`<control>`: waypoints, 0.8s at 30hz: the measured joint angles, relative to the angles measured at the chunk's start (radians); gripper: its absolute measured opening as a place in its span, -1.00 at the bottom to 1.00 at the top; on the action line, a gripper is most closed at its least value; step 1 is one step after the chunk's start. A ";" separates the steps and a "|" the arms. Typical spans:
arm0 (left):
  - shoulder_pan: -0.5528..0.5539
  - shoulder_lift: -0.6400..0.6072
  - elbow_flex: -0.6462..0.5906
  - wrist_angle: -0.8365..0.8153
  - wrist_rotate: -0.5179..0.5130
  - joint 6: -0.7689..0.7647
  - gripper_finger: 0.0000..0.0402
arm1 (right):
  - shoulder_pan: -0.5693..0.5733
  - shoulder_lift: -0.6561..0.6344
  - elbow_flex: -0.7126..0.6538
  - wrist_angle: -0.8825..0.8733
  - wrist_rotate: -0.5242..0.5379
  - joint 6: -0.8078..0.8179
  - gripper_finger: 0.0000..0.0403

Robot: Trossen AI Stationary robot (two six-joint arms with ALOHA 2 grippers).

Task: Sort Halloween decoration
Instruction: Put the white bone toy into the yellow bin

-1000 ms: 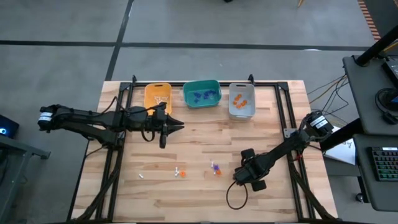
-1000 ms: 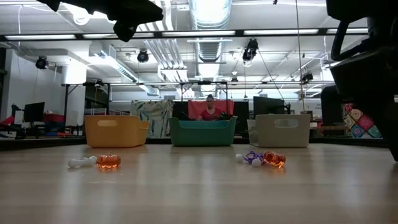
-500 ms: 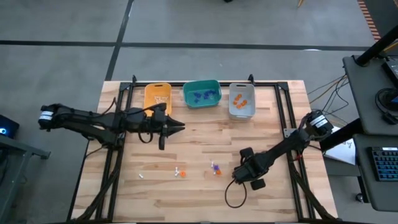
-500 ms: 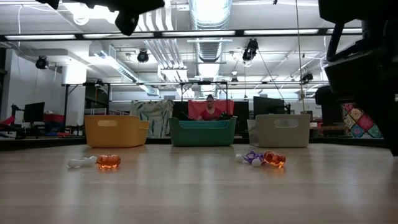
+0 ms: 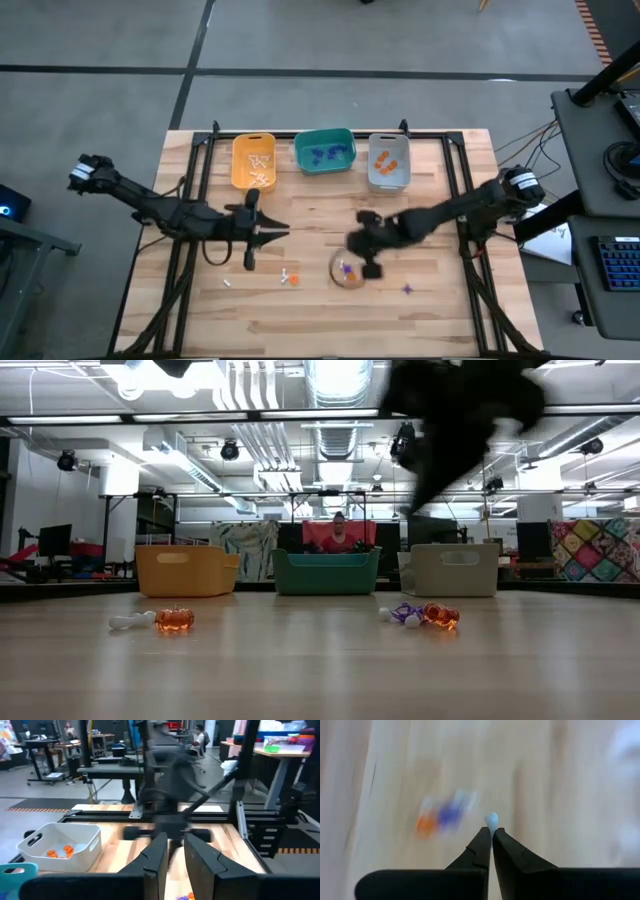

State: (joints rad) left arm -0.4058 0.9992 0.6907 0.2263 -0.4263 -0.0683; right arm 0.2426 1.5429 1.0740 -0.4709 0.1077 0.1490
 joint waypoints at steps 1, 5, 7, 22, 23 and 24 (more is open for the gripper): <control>-0.017 -0.001 0.000 -0.001 -0.009 0.003 -0.76 | -0.029 0.001 0.000 0.081 0.000 -0.035 -0.96; -0.060 -0.010 0.000 -0.007 -0.038 0.004 -0.76 | -0.143 0.023 0.001 0.422 -0.006 -0.158 -0.96; -0.073 -0.026 0.000 -0.016 -0.055 0.004 -0.76 | -0.199 0.046 0.001 0.595 -0.038 -0.202 -0.96; -0.089 -0.202 0.000 -0.097 -0.065 0.068 -0.76 | -0.473 0.340 0.178 1.098 -0.090 -0.171 -0.96; -0.089 -0.208 0.000 -0.101 -0.065 0.069 -0.76 | -0.478 0.365 0.209 1.090 -0.090 -0.171 -0.96; -0.088 -0.215 0.000 -0.111 -0.065 0.070 -0.76 | -0.484 0.395 0.245 1.082 -0.090 -0.173 -0.96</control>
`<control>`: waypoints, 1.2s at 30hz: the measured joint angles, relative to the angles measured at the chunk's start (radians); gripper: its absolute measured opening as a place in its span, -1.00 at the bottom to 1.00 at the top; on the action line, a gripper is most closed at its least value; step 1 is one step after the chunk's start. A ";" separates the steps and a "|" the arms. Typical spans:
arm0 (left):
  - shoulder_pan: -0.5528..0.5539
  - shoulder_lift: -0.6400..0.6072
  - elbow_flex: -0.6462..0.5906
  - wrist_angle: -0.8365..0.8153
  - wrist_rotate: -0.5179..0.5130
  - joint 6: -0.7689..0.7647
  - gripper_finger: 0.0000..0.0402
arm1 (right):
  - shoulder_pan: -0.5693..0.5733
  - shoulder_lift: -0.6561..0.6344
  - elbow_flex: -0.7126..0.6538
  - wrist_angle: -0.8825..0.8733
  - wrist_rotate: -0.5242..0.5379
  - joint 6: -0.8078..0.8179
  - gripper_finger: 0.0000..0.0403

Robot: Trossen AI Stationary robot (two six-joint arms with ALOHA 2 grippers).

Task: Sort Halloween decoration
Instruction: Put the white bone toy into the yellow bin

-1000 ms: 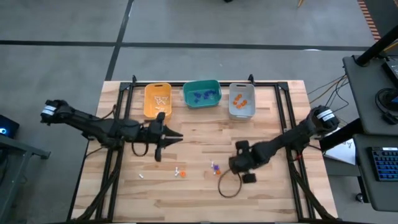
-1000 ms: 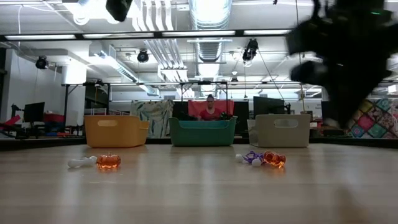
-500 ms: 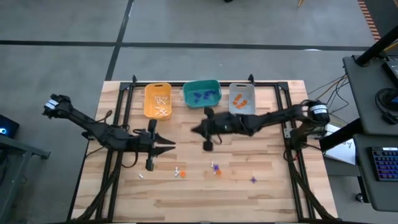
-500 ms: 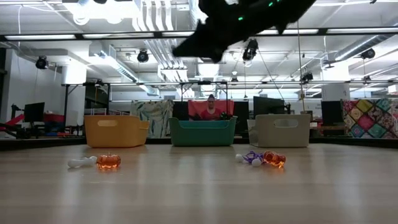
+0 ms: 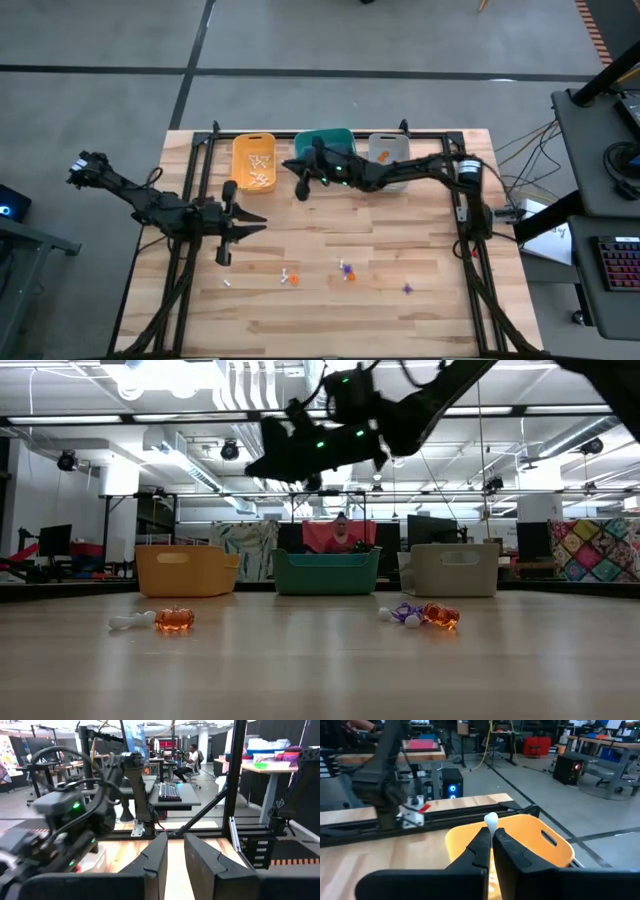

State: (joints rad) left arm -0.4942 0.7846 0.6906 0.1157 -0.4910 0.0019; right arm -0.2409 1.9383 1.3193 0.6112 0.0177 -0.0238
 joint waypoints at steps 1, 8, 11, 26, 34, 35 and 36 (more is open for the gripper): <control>0.000 -0.005 0.000 -0.008 0.000 0.000 -0.76 | -0.005 0.026 0.034 -0.014 0.000 0.000 -0.96; 0.000 -0.023 0.000 -0.042 0.000 -0.010 -0.76 | -0.027 0.197 0.290 -0.195 0.000 -0.001 -0.96; 0.000 -0.026 0.000 -0.053 0.000 -0.011 -0.76 | -0.030 0.254 0.383 -0.292 0.000 -0.010 -0.96; 0.000 -0.024 0.000 -0.065 0.000 -0.016 -0.76 | -0.030 0.381 0.652 -0.617 -0.080 0.005 -0.63; 0.000 -0.028 0.000 -0.176 0.000 -0.113 -0.76 | -0.027 0.335 0.652 -0.751 -0.094 0.006 -0.45; 0.000 -0.029 0.000 -0.211 0.000 -0.142 -0.76 | -0.025 0.322 0.652 -0.788 -0.103 0.006 -0.45; 0.000 -0.031 0.001 -0.249 0.000 -0.173 -0.76 | -0.022 0.306 0.652 -0.835 -0.110 0.006 -0.46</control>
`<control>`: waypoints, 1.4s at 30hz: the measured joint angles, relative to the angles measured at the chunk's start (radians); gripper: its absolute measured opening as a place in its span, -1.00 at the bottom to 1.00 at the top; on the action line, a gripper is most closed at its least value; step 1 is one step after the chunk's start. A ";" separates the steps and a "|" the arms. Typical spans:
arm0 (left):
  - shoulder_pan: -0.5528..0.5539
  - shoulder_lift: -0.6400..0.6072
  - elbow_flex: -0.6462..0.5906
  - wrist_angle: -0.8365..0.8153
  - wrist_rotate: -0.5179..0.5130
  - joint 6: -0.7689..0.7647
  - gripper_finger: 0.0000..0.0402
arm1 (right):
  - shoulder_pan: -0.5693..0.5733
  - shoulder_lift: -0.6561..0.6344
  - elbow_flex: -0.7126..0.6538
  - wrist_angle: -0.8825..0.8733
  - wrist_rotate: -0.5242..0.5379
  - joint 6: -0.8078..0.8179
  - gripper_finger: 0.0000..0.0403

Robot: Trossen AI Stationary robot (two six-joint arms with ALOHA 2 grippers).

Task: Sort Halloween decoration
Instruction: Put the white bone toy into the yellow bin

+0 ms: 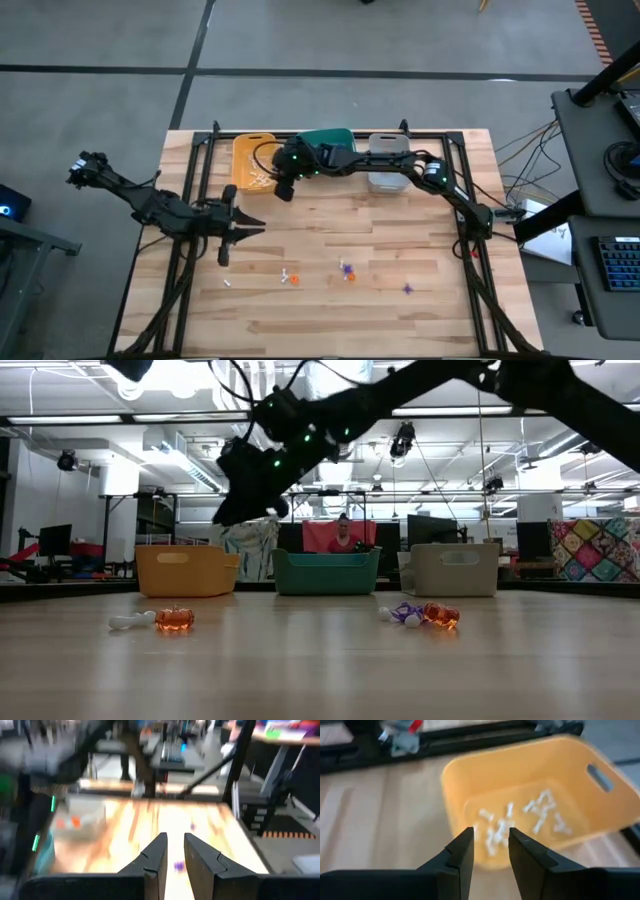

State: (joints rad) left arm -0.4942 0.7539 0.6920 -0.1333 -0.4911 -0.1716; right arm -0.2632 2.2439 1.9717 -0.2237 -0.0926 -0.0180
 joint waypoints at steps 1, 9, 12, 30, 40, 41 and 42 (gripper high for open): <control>0.000 -0.001 0.001 -0.040 0.000 -0.035 -0.76 | 0.003 -0.016 0.000 -0.060 -0.011 -0.001 -0.47; 0.000 0.002 0.001 -0.318 -0.005 -0.331 -0.76 | 0.058 -0.127 0.000 -0.500 -0.021 -0.027 -0.59; 0.000 0.004 0.001 -0.428 0.004 -0.435 -0.76 | 0.094 -0.146 0.000 -0.667 -0.021 -0.027 -0.64; -0.018 0.201 0.001 -0.713 0.592 -0.509 -0.75 | 0.358 -0.161 -0.006 -1.114 -0.021 -0.008 -0.68; -0.110 0.397 0.001 -0.715 0.645 -0.476 -0.36 | 0.440 -0.164 -0.022 -1.188 -0.021 -0.010 -0.67; -0.125 0.415 0.001 -0.715 0.634 -0.471 -0.32 | 0.443 -0.169 -0.028 -1.191 -0.021 -0.009 -0.67; -0.141 0.437 0.001 -0.714 0.631 -0.466 -0.27 | 0.445 -0.176 -0.037 -1.192 -0.023 -0.007 -0.67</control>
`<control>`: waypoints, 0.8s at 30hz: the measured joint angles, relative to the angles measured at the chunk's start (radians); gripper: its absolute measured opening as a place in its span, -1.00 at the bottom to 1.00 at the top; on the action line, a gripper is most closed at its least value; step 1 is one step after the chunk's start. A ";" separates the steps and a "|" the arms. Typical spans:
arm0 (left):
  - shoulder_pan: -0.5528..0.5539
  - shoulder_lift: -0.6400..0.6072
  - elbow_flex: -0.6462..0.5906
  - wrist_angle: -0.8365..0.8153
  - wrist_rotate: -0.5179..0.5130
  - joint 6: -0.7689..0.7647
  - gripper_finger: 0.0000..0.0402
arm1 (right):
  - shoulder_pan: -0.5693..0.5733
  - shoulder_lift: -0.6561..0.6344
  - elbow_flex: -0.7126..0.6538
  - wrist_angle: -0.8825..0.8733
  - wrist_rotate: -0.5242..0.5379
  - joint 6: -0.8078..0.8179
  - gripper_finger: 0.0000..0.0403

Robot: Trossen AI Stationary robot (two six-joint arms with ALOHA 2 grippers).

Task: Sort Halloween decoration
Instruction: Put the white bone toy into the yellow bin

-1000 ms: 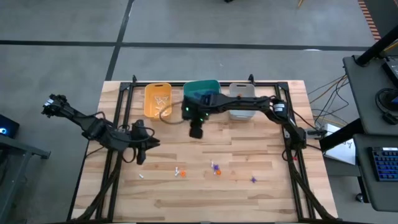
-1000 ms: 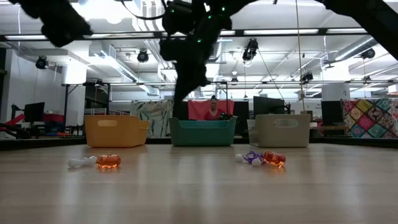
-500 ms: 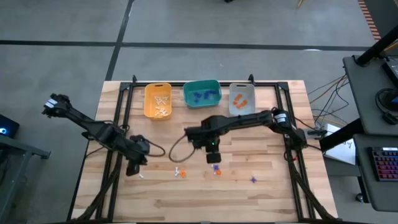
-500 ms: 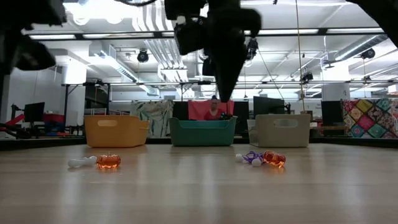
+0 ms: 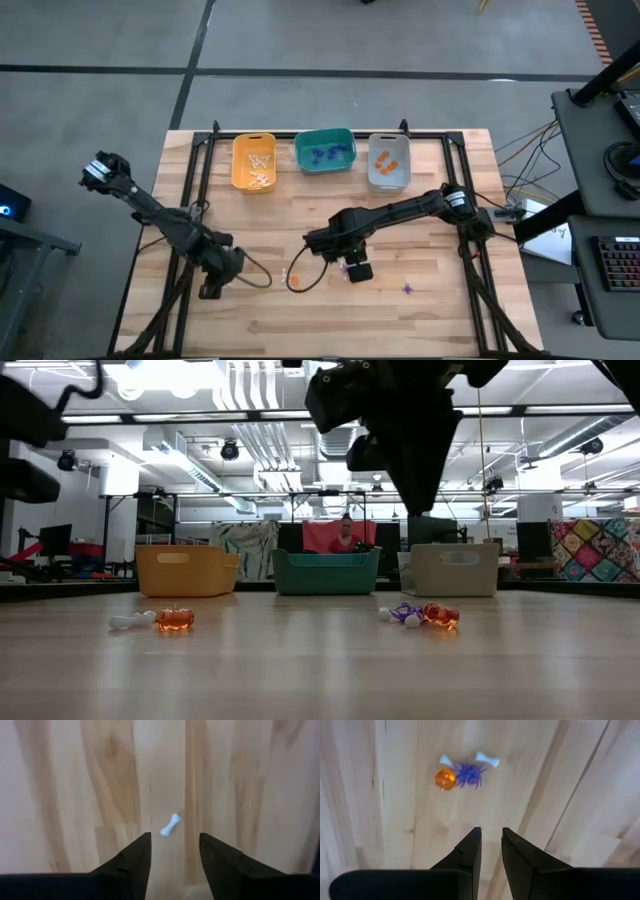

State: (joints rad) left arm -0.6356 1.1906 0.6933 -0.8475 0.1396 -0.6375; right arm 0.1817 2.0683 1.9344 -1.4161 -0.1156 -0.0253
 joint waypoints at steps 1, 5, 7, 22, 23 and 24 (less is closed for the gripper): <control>-0.016 0.021 0.000 0.000 -0.003 0.004 -0.24 | 0.002 -0.009 -0.014 0.000 -0.006 0.007 -0.67; -0.082 0.097 0.000 0.002 -0.052 0.008 -0.18 | 0.002 -0.074 -0.088 0.015 -0.025 0.037 -0.67; -0.108 0.127 0.000 0.003 -0.080 0.006 -0.18 | 0.002 -0.121 -0.140 0.058 -0.024 0.053 -0.67; -0.126 0.281 0.001 0.095 -0.105 0.024 -0.18 | 0.001 -0.424 -0.424 0.352 -0.015 0.228 -0.67; -0.126 0.288 0.003 0.095 -0.105 0.024 -0.19 | 0.001 -0.431 -0.432 0.359 -0.015 0.236 -0.67; -0.127 0.294 0.005 0.094 -0.105 0.024 -0.19 | 0.001 -0.433 -0.438 0.359 -0.015 0.240 -0.67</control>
State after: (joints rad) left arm -0.7628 1.4841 0.6979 -0.7532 0.0341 -0.6136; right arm 0.1829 1.6357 1.4964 -1.0569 -0.1303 0.2144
